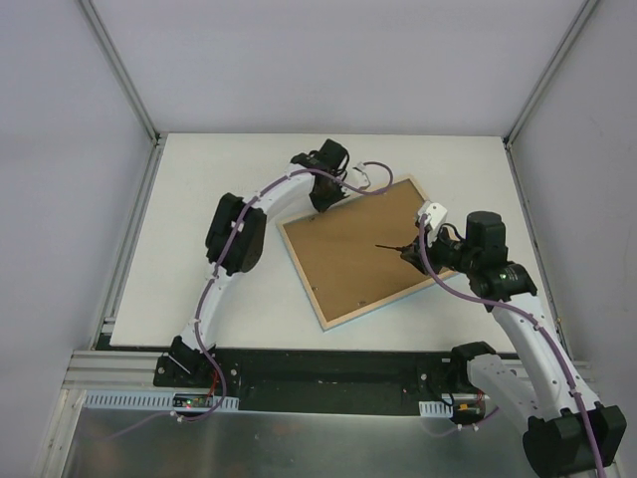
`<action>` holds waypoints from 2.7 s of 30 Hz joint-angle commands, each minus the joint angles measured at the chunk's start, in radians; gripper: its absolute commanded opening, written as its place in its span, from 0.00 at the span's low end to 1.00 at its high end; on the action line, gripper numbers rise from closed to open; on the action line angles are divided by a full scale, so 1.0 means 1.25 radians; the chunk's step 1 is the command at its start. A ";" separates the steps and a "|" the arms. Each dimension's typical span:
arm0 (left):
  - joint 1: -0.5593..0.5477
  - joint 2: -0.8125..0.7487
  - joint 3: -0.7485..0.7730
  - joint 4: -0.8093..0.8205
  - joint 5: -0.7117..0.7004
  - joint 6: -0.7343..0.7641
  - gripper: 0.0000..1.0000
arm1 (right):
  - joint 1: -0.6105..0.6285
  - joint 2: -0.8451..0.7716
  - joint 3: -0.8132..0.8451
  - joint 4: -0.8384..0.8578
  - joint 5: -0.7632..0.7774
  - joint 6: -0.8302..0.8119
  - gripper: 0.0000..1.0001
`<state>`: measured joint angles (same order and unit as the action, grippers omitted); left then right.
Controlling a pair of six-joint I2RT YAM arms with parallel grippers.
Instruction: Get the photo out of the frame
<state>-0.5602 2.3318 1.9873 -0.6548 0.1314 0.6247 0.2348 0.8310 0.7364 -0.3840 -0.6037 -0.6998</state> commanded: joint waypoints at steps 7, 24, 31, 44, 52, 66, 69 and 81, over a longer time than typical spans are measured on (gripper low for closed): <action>-0.024 0.094 0.250 0.012 -0.171 0.134 0.63 | -0.015 -0.022 -0.004 0.042 -0.058 0.013 0.01; 0.066 -0.362 -0.251 0.011 -0.151 -0.320 0.76 | -0.004 -0.034 -0.026 0.074 -0.094 0.015 0.01; 0.128 -0.360 -0.341 -0.021 -0.017 -0.469 0.69 | -0.003 -0.052 -0.031 0.074 -0.096 0.017 0.01; 0.132 -0.201 -0.262 -0.044 0.156 -0.586 0.68 | -0.003 -0.035 -0.034 0.068 -0.102 0.005 0.01; 0.125 -0.167 -0.272 -0.052 0.102 -0.599 0.59 | 0.001 -0.022 -0.034 0.074 -0.107 0.006 0.01; 0.120 -0.098 -0.169 -0.050 0.014 -0.515 0.33 | 0.202 0.109 0.066 -0.011 -0.003 -0.140 0.01; 0.120 -0.079 -0.130 -0.049 0.009 -0.486 0.23 | 0.248 0.173 0.105 -0.007 0.009 -0.167 0.01; 0.120 -0.054 -0.113 -0.027 0.026 -0.451 0.23 | 0.416 0.442 0.244 0.108 0.132 -0.136 0.01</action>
<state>-0.4053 2.2543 1.8568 -0.6960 0.1741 0.0090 0.7177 1.3045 0.9401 -0.3340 -0.4938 -0.9009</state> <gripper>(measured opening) 0.258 0.279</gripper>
